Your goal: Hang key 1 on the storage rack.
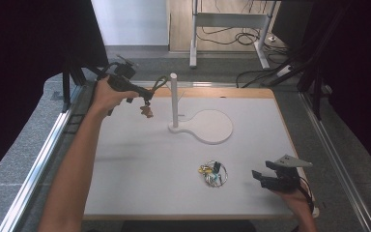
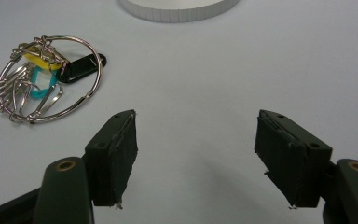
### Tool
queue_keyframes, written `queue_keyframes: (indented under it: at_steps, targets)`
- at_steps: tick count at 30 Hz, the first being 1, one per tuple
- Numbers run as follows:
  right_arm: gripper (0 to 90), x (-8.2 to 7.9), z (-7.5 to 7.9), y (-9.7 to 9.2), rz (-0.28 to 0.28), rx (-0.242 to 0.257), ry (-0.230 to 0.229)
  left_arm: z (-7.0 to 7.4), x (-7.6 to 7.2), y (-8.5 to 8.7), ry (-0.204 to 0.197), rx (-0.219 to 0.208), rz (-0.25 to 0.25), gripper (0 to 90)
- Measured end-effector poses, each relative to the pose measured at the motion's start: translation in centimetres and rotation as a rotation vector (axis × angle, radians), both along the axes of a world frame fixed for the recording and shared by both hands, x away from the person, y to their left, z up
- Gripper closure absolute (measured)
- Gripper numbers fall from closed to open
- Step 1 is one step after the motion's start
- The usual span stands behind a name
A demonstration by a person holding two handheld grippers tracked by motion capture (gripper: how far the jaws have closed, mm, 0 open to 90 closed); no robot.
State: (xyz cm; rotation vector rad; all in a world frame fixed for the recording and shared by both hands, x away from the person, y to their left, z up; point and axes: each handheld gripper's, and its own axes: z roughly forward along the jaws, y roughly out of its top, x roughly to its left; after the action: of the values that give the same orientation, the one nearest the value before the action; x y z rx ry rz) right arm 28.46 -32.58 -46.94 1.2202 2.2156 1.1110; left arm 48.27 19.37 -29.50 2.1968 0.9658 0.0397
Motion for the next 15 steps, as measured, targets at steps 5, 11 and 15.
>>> queue_keyframes:
  at_steps: [5,11,15]
  targets:
    - [30.2,0.0,0.0,-0.1,-0.002,0.000,-0.001,-0.2,0.4,0.0,0.006,-0.009,0.002,66.7]
    - [30.2,0.0,0.0,-0.1,-0.004,0.002,0.001,-0.5,1.0,-0.1,0.019,-0.011,0.007,66.6]
    - [30.2,0.0,0.0,-0.1,-0.001,-0.001,-0.002,-0.7,1.4,-0.2,0.027,-0.015,0.010,66.6]
